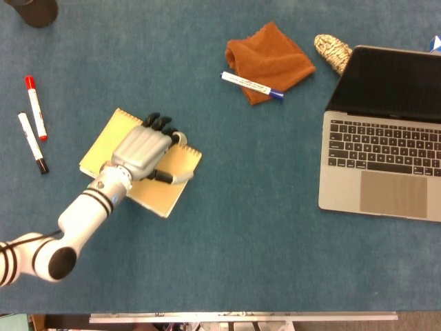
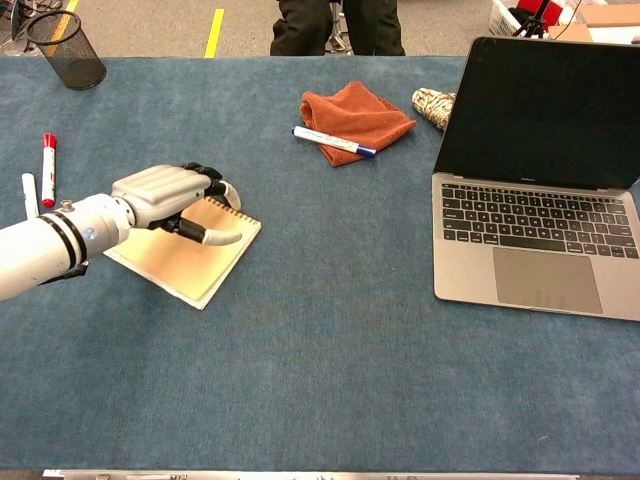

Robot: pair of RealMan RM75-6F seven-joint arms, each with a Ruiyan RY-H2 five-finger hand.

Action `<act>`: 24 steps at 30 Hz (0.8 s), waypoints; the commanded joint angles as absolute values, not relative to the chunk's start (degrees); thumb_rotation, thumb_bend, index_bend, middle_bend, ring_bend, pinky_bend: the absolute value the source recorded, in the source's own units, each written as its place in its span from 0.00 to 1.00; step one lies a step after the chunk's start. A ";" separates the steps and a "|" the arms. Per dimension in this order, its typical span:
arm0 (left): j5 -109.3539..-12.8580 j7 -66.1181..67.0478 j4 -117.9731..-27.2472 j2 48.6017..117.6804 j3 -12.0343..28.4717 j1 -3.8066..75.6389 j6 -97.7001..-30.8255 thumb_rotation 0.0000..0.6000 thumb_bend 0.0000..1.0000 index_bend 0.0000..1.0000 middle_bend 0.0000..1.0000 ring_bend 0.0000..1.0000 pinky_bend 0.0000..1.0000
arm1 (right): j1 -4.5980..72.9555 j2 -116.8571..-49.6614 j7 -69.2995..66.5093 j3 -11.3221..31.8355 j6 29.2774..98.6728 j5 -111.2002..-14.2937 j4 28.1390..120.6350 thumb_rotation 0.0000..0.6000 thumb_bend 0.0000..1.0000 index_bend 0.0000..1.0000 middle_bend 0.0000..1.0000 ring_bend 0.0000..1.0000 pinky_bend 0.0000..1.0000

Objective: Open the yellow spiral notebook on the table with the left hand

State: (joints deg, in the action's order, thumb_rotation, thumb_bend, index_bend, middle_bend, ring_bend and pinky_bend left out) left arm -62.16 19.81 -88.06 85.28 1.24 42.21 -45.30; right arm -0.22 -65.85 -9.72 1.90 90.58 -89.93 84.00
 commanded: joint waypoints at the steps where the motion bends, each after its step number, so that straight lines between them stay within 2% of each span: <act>1: -65.31 19.47 -90.99 83.32 -0.96 40.98 -46.33 0.14 0.17 0.23 0.25 0.06 0.00 | -0.20 -65.85 -9.68 1.92 90.65 -90.03 84.03 1.00 0.19 0.16 0.21 0.10 0.18; 6: -71.16 17.30 -94.33 81.16 -2.77 39.27 -49.02 0.14 0.17 0.23 0.25 0.06 0.00 | -0.04 -65.88 -9.56 1.97 90.54 -90.17 84.12 1.00 0.19 0.16 0.21 0.10 0.18; 7: -72.18 16.79 -94.74 80.69 -2.97 39.00 -49.53 0.17 0.17 0.22 0.25 0.06 0.00 | -0.01 -65.89 -9.55 1.98 90.52 -90.20 84.13 1.00 0.19 0.16 0.21 0.10 0.18; 9: -74.79 15.50 -95.44 79.60 -3.40 38.29 -51.07 0.42 0.17 0.21 0.24 0.06 0.00 | 0.04 -65.88 -9.54 2.00 90.50 -90.22 84.15 1.00 0.19 0.16 0.21 0.10 0.18; 10: -76.43 14.94 -95.62 78.88 -3.77 37.87 -52.03 0.56 0.17 0.21 0.23 0.06 0.00 | 0.07 -65.88 -9.53 2.02 90.47 -90.22 84.16 1.00 0.19 0.16 0.21 0.10 0.18; 11: -77.74 14.49 -95.76 78.28 -4.11 37.58 -52.70 0.76 0.17 0.20 0.22 0.06 0.00 | 0.11 -65.89 -9.54 2.03 90.41 -90.21 84.14 1.00 0.19 0.16 0.21 0.10 0.18; 13: -80.64 14.26 -95.55 76.85 -5.04 37.15 -53.91 0.98 0.17 0.17 0.21 0.06 0.00 | 0.20 -65.90 -9.56 2.02 90.29 -90.27 84.15 1.00 0.19 0.16 0.21 0.10 0.18; 18: -86.85 15.44 -93.35 73.91 -7.95 35.41 -57.20 1.00 0.17 0.12 0.16 0.05 0.00 | 0.58 -65.96 -9.38 2.01 89.79 -90.41 84.23 1.00 0.19 0.16 0.21 0.10 0.18; 24: -89.30 13.58 -90.62 71.28 -10.41 34.15 -56.98 1.00 0.17 0.09 0.09 0.00 0.00 | 1.11 -65.94 -8.78 1.97 89.45 -90.98 84.79 1.00 0.19 0.16 0.21 0.10 0.18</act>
State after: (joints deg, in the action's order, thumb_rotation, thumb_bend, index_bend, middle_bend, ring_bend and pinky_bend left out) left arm -88.77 14.04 -91.17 71.70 -9.99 34.48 -57.04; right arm 1.08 -65.95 -8.81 1.97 89.47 -90.96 84.77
